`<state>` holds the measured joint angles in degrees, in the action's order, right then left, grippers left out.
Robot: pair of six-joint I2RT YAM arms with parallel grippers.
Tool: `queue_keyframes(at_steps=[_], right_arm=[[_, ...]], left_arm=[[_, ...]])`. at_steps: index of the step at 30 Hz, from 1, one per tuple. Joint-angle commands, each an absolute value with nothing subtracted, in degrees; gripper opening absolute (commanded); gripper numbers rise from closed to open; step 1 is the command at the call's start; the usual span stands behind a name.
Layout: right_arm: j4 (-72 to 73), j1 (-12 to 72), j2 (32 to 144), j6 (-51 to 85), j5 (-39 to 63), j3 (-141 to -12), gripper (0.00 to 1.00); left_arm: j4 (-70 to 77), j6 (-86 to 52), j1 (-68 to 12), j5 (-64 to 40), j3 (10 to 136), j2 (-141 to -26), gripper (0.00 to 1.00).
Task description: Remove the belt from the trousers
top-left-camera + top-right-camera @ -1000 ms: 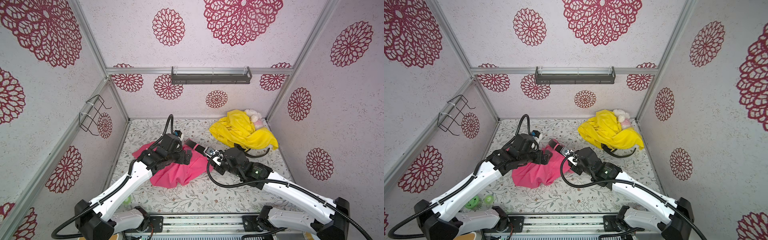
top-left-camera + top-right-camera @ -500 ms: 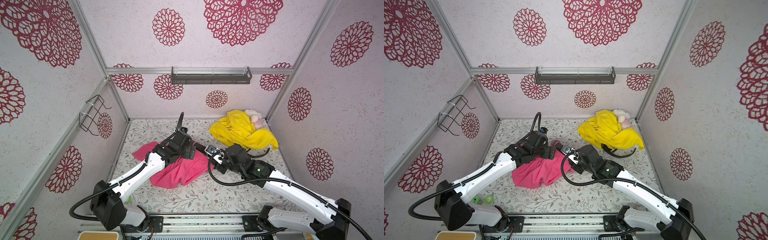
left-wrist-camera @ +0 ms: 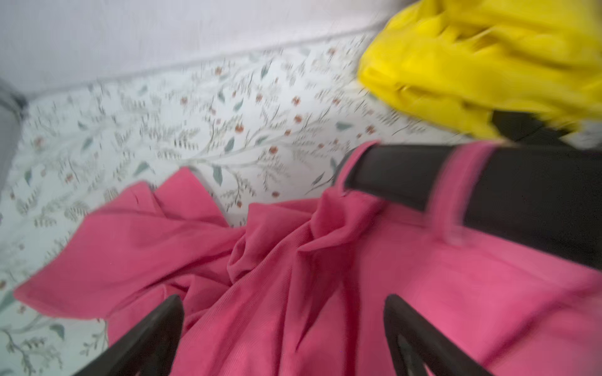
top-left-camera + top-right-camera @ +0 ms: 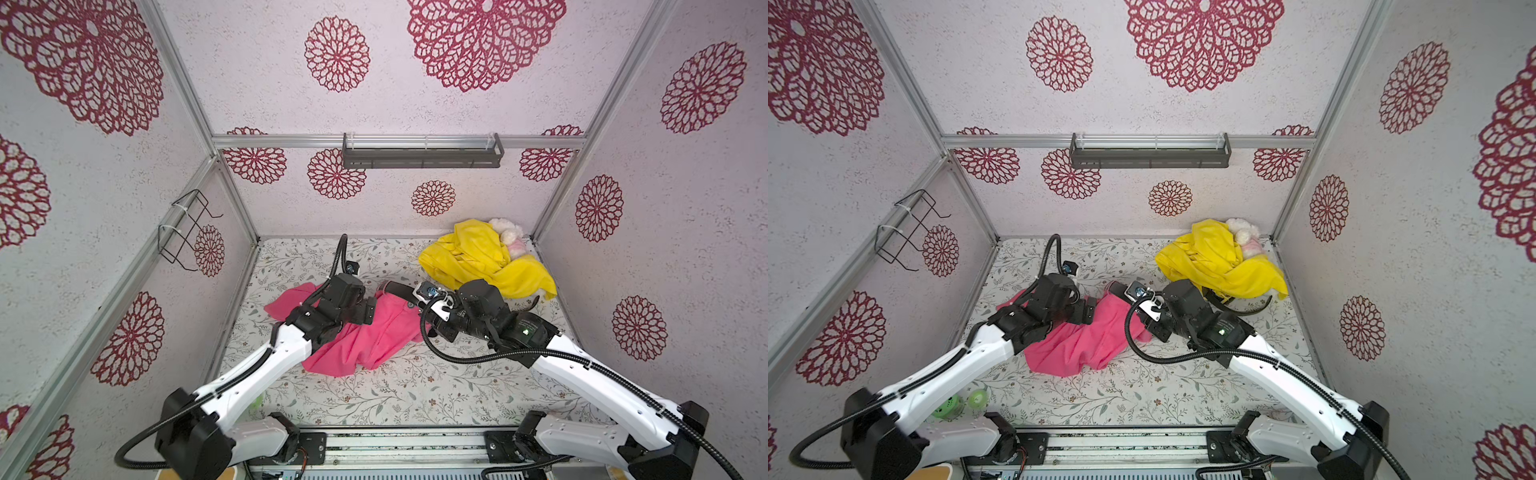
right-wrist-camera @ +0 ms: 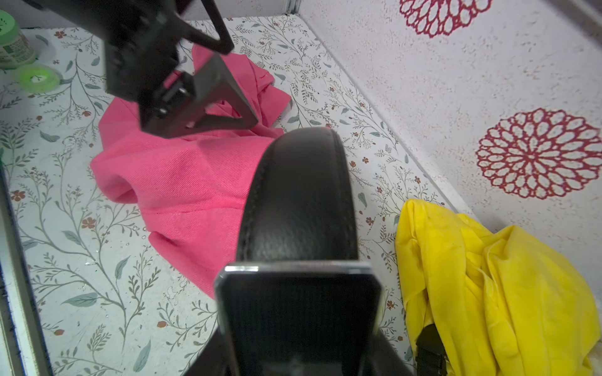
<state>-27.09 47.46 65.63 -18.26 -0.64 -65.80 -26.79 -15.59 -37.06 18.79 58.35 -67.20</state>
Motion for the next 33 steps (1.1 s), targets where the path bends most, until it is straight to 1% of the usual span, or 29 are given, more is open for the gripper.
queue_keyframes(at_steps=[1, 6, 12, 19, 27, 33], right_arm=[[-25.72, 46.87, 66.32, -19.05, 3.96, -71.16, 0.00], [-26.95, 46.45, 68.19, -18.83, 7.25, -73.74, 0.00], [-28.88, 45.38, 70.25, -19.49, 9.63, -77.24, 0.00], [-31.78, 44.65, 72.48, -20.04, 11.25, -81.22, 0.00], [-34.82, 43.42, 73.67, -19.95, 13.34, -84.21, 0.00], [-36.91, 43.24, 75.23, -20.13, 15.03, -86.22, 0.00]], left_arm=[[-18.87, -4.35, -38.31, 19.50, 56.05, -62.24, 0.97], [-14.55, 4.26, -39.27, 14.61, 56.45, -64.62, 0.97], [-7.34, 10.62, -40.43, 10.47, 57.14, -67.87, 0.97], [-1.24, 14.56, -41.05, 9.34, 56.51, -68.69, 0.97], [0.33, 19.08, -42.52, 8.63, 50.45, -64.62, 0.97], [1.21, 20.72, -42.89, 9.77, 50.48, -63.55, 0.97]])
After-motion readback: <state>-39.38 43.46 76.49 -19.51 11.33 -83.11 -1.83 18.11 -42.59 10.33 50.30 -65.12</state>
